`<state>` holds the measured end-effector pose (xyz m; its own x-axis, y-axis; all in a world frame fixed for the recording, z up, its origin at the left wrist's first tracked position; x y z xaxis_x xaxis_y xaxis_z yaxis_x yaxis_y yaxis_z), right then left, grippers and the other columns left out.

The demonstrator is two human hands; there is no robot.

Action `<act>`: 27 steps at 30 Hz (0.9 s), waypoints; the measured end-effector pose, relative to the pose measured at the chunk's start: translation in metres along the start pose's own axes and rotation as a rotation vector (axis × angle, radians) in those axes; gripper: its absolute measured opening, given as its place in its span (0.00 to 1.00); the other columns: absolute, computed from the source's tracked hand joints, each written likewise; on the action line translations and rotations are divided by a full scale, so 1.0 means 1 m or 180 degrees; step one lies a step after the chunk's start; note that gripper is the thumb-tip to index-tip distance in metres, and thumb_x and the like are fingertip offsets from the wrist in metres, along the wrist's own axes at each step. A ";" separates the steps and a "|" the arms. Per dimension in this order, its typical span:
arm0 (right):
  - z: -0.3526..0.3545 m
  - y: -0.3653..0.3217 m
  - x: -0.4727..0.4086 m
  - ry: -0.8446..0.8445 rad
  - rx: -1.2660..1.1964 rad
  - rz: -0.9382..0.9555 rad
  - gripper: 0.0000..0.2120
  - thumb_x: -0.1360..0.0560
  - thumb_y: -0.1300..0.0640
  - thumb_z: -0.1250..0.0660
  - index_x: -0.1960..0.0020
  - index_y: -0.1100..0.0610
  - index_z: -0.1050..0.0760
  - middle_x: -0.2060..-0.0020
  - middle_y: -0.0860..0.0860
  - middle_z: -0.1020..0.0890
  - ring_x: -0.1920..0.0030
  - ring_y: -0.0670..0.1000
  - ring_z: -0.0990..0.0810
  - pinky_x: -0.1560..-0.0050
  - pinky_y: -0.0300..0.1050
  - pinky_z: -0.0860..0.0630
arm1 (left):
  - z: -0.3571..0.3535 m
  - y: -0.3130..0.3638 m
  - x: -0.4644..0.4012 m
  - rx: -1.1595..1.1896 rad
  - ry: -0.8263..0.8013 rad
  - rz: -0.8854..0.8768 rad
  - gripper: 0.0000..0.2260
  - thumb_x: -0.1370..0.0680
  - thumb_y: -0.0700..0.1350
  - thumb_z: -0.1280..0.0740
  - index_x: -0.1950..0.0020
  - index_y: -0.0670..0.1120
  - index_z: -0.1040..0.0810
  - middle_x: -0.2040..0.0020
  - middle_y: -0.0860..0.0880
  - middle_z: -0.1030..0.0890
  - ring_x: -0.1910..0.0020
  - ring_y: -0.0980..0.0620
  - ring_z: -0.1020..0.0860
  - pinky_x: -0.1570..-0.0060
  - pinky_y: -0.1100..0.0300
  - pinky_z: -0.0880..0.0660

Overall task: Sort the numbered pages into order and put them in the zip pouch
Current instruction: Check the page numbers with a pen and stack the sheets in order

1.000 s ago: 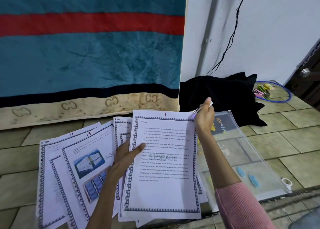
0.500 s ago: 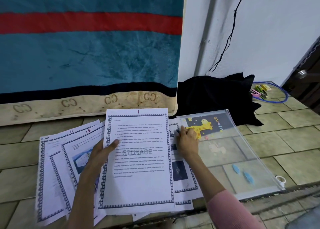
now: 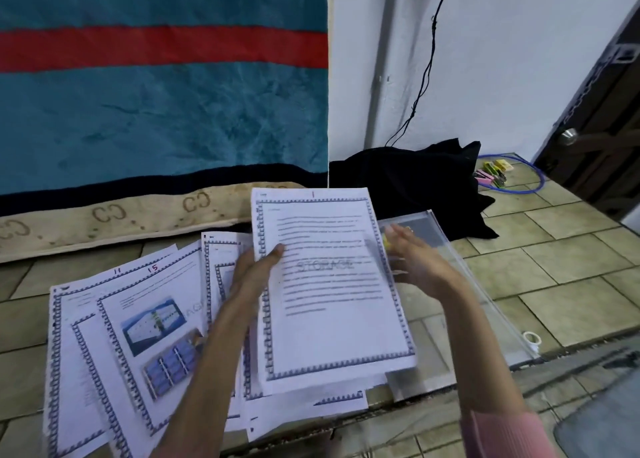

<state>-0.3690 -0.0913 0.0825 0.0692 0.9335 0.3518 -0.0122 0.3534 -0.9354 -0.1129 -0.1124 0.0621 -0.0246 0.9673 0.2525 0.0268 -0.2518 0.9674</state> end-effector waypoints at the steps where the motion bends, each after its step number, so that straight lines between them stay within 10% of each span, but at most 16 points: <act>1: 0.019 0.000 -0.002 0.0205 0.0264 0.0196 0.20 0.22 0.53 0.38 0.32 0.52 0.37 0.46 0.54 0.22 0.54 0.53 0.23 0.55 0.46 0.27 | -0.022 -0.003 -0.005 0.0013 -0.0041 0.0016 0.16 0.23 0.46 0.34 0.37 0.44 0.25 0.38 0.46 0.23 0.42 0.46 0.23 0.40 0.50 0.26; 6: 0.093 -0.006 -0.001 0.1972 0.1346 0.0773 0.15 0.27 0.72 0.40 0.41 0.65 0.33 0.56 0.54 0.26 0.56 0.53 0.29 0.64 0.42 0.36 | -0.132 -0.023 -0.012 -0.0172 -0.0385 0.0152 0.20 0.22 0.43 0.37 0.31 0.41 0.34 0.33 0.44 0.27 0.34 0.44 0.28 0.39 0.54 0.29; 16: 0.109 0.062 -0.033 0.2638 0.2438 0.0288 0.23 0.29 0.73 0.43 0.40 0.56 0.24 0.42 0.62 0.25 0.43 0.64 0.25 0.44 0.56 0.28 | -0.195 -0.058 0.002 -0.2611 -0.0307 -0.1180 0.37 0.26 0.26 0.44 0.24 0.42 0.59 0.24 0.37 0.53 0.25 0.35 0.51 0.31 0.45 0.35; 21: 0.102 0.079 -0.039 0.2736 0.2902 0.0288 0.21 0.27 0.70 0.43 0.40 0.55 0.25 0.33 0.59 0.31 0.33 0.62 0.37 0.37 0.59 0.38 | -0.200 -0.072 0.006 -0.4145 0.0031 -0.1402 0.28 0.27 0.31 0.59 0.26 0.34 0.52 0.41 0.36 0.85 0.41 0.39 0.86 0.33 0.43 0.75; 27: 0.099 0.101 -0.047 0.2003 0.3405 -0.0017 0.23 0.20 0.46 0.53 0.26 0.50 0.42 0.25 0.55 0.43 0.25 0.57 0.49 0.28 0.60 0.53 | -0.200 -0.089 0.000 -0.5077 -0.0492 -0.0985 0.24 0.17 0.48 0.58 0.25 0.35 0.56 0.24 0.37 0.55 0.24 0.39 0.59 0.32 0.44 0.71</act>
<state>-0.4721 -0.0931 -0.0250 0.5344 0.8452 0.0007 -0.7974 0.5045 -0.3309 -0.3150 -0.0961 -0.0198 0.2652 0.9530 0.1467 -0.9642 0.2619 0.0414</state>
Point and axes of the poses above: each hand's wrist, its own x-axis away from the middle knuckle, its own z-axis out of the back of the hand, y = z × x, the point moved 5 cm from there along -x, towards the middle knuckle
